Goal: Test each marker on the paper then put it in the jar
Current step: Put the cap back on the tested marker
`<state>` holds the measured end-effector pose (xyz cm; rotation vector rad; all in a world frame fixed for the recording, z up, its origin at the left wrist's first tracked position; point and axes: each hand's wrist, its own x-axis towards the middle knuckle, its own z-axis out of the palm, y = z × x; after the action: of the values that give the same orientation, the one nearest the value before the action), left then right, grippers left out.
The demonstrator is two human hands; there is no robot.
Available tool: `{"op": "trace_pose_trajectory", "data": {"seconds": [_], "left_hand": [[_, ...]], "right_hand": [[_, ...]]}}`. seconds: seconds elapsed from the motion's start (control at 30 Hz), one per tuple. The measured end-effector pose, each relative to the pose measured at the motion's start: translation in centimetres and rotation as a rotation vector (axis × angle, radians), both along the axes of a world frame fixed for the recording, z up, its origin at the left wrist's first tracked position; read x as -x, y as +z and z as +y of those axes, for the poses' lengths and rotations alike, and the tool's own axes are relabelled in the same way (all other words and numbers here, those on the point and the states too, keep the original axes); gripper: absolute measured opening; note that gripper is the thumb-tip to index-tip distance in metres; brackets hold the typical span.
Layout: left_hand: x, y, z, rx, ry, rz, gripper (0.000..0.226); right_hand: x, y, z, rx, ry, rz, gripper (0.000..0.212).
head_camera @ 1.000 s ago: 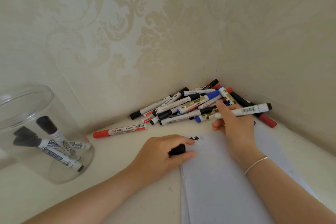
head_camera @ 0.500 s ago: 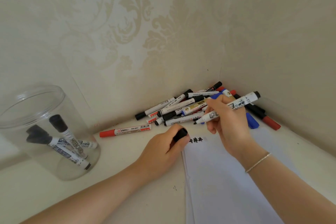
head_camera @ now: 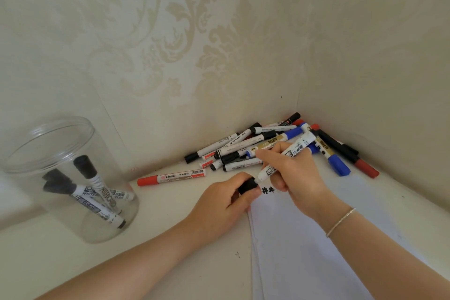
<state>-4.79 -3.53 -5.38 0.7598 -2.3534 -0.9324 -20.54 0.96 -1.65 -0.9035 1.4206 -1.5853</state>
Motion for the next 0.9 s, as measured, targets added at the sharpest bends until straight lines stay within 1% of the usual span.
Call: {"op": "trace_pose_trajectory", "data": {"seconds": [0.07,0.1,0.2,0.27,0.3,0.37,0.4,0.47,0.6,0.67,0.77,0.83,0.9], "left_hand": [[0.0,0.0,0.1,0.009,0.008,0.003,0.033],[0.0,0.0,0.0,0.014,0.017,0.012,0.032],[-0.1,0.3,0.0,0.015,0.053,0.071,0.019],[0.0,1.4,0.5,0.007,0.063,0.129,0.015],[0.2,2.3,0.8,-0.006,0.079,0.172,0.015],[0.8,4.5,1.3,-0.054,0.135,0.283,0.027],[0.9,5.7,1.5,-0.052,0.170,0.331,0.035],[0.6,8.0,1.5,0.010,0.275,0.390,0.048],[-2.2,12.3,1.2,0.106,0.459,0.458,0.045],[-4.0,13.9,1.0,0.110,0.521,0.463,0.043],[-6.7,15.7,0.8,0.126,0.560,0.359,0.047],[-8.5,16.9,1.0,0.170,0.572,0.280,0.050],[-10.3,18.3,1.4,0.275,0.592,0.221,0.042]], "right_hand": [[-0.1,0.1,0.1,-0.024,0.094,0.007,0.019],[0.0,0.3,0.2,-0.038,0.139,-0.003,0.021],[0.2,1.2,0.6,-0.077,0.251,-0.164,0.027],[-0.1,1.9,0.8,-0.062,0.224,-0.261,0.028],[-0.5,2.3,0.7,-0.018,0.179,-0.287,0.027],[-2.0,3.3,0.6,0.127,0.075,-0.335,0.026],[-3.0,4.1,0.6,0.203,0.036,-0.351,0.026],[-5.1,5.9,0.5,0.330,-0.008,-0.344,0.027],[-9.4,9.8,-0.5,0.467,0.018,-0.323,0.029],[-11.3,11.1,-1.5,0.477,0.055,-0.339,0.033],[-13.2,12.2,-2.6,0.459,0.139,-0.390,0.035],[-13.9,12.3,-3.3,0.421,0.248,-0.463,0.031],[-14.3,12.2,-3.9,0.315,0.392,-0.523,0.028]]}}
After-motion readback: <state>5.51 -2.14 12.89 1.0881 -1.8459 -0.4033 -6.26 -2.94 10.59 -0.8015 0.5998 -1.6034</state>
